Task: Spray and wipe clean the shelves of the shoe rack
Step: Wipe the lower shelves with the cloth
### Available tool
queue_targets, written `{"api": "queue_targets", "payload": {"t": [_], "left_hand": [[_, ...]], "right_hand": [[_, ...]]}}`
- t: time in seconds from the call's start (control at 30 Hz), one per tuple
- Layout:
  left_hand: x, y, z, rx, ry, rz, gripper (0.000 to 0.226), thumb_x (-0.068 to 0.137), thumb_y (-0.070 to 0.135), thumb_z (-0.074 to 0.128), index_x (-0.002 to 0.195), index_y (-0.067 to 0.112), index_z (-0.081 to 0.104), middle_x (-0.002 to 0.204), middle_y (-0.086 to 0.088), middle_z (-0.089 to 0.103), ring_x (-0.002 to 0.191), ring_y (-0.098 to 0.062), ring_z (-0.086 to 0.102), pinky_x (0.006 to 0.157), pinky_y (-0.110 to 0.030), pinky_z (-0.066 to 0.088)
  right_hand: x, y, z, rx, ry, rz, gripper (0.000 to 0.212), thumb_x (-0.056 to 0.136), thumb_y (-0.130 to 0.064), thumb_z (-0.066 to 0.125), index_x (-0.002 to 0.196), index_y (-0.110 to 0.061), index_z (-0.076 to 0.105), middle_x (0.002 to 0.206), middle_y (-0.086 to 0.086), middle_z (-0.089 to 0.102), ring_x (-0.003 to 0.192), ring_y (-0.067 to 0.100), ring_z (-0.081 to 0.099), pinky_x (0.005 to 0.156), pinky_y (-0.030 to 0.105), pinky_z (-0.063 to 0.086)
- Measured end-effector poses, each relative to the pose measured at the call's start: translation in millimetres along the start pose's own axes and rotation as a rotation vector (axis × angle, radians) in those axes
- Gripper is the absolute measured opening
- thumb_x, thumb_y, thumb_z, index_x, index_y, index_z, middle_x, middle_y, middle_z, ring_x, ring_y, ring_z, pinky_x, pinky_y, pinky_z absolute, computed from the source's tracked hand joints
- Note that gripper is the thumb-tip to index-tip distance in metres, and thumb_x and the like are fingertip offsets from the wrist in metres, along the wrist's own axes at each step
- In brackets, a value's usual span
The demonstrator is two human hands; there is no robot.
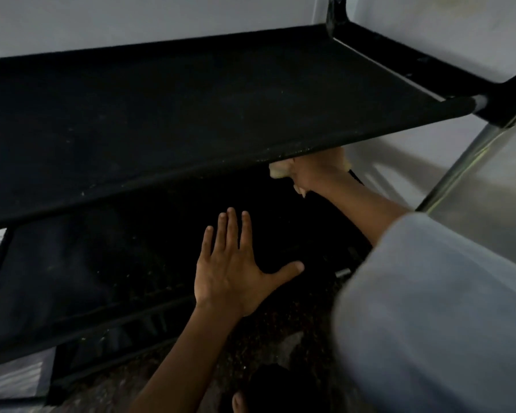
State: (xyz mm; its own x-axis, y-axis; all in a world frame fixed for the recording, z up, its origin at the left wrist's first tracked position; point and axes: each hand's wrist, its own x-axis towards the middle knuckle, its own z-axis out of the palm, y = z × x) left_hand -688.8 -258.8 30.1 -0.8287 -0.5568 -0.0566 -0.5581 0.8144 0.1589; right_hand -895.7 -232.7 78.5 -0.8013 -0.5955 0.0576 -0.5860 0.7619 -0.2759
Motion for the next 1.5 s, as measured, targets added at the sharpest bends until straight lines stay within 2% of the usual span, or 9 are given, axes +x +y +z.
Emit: {"api": "queue_targets", "payload": {"t": [0.17, 0.3, 0.43, 0.6, 0.7, 0.77, 0.9, 1.07, 1.5], "left_hand": [[0, 2, -2, -0.033, -0.010, -0.031, 0.133, 0.049, 0.101, 0.007, 0.147, 0.014, -0.018, 0.157, -0.001, -0.018, 0.143, -0.012, -0.019, 0.114, -0.034, -0.015], [-2, 3, -5, -0.038, -0.014, -0.035, 0.134, 0.050, 0.100, 0.008, 0.148, 0.013, -0.017, 0.158, -0.002, -0.017, 0.144, -0.012, -0.019, 0.115, -0.034, -0.014], [-2, 1, -3, -0.044, 0.010, -0.020, 0.133, 0.050, 0.100, 0.004, 0.148, 0.012, -0.017, 0.158, -0.003, -0.016, 0.144, -0.013, -0.017, 0.116, -0.033, -0.013], [-2, 0, -1, -0.053, 0.049, -0.011, 0.131, 0.051, 0.099, -0.002, 0.147, 0.011, -0.018, 0.157, -0.002, -0.016, 0.144, -0.012, -0.016, 0.111, -0.029, -0.016], [-2, 0, 1, -0.051, 0.056, -0.012, 0.130, 0.052, 0.098, 0.000, 0.146, 0.011, -0.021, 0.157, -0.002, -0.017, 0.144, -0.012, -0.016, 0.112, -0.029, -0.016], [-2, 1, 2, -0.056, 0.068, -0.012, 0.131, 0.052, 0.099, 0.003, 0.144, 0.011, -0.024, 0.158, -0.002, -0.016, 0.145, -0.012, -0.014, 0.114, -0.031, -0.013], [-2, -1, 4, -0.066, 0.083, -0.013, 0.131, 0.049, 0.101, 0.008, 0.136, 0.013, -0.035, 0.159, -0.003, -0.010, 0.145, -0.012, -0.008, 0.116, -0.032, -0.010], [-4, 2, -2, -0.018, 0.087, -0.035, 0.134, 0.048, 0.100, 0.010, 0.142, 0.012, -0.029, 0.159, -0.003, -0.009, 0.146, -0.013, -0.007, 0.115, -0.035, -0.010], [-109, -93, -40, 0.152, 0.090, -0.285, 0.125, 0.055, 0.093, 0.003, 0.143, 0.009, -0.027, 0.160, -0.005, 0.003, 0.147, -0.020, 0.005, 0.117, -0.045, 0.000]], "right_hand": [[-66, 33, -39, -0.264, -0.465, -0.222, 0.044, 0.076, -0.024, 0.071, 0.116, -0.040, 0.058, 0.109, -0.003, 0.065, 0.099, 0.024, 0.062, 0.078, 0.031, 0.045], [-89, 36, -44, -0.298, -0.333, -0.294, 0.047, 0.076, -0.028, 0.071, 0.116, -0.045, 0.055, 0.111, -0.006, 0.063, 0.104, 0.024, 0.059, 0.078, 0.033, 0.040], [-63, 16, -25, -0.256, -0.179, -0.248, 0.041, 0.082, -0.029, 0.066, 0.120, -0.037, 0.055, 0.124, 0.001, 0.058, 0.114, 0.030, 0.051, 0.087, 0.037, 0.039], [-4, -21, -5, 0.051, 0.035, 0.013, 0.033, 0.086, -0.030, 0.061, 0.116, -0.017, 0.060, 0.125, 0.012, 0.057, 0.116, 0.034, 0.052, 0.096, 0.041, 0.042], [-12, -15, 1, -0.028, 0.094, -0.060, 0.026, 0.086, -0.022, 0.062, 0.111, -0.018, 0.061, 0.120, 0.010, 0.059, 0.113, 0.035, 0.053, 0.087, 0.039, 0.041], [-35, 1, -4, -0.129, 0.029, -0.274, 0.036, 0.081, -0.015, 0.065, 0.114, -0.028, 0.059, 0.119, 0.002, 0.059, 0.111, 0.032, 0.053, 0.077, 0.035, 0.037], [-80, 14, -25, -0.215, -0.349, -0.621, 0.051, 0.074, -0.018, 0.070, 0.116, -0.043, 0.057, 0.115, -0.012, 0.060, 0.104, 0.022, 0.054, 0.076, 0.030, 0.036], [-82, -1, -64, -0.360, -0.687, -0.519, 0.058, 0.077, -0.025, 0.075, 0.129, -0.035, 0.052, 0.119, -0.006, 0.060, 0.106, 0.019, 0.058, 0.076, 0.029, 0.041], [-150, 59, -121, -0.123, -0.536, -0.304, 0.059, 0.074, -0.021, 0.079, 0.127, -0.027, 0.053, 0.121, -0.001, 0.060, 0.109, 0.020, 0.057, 0.094, 0.034, 0.047]]}}
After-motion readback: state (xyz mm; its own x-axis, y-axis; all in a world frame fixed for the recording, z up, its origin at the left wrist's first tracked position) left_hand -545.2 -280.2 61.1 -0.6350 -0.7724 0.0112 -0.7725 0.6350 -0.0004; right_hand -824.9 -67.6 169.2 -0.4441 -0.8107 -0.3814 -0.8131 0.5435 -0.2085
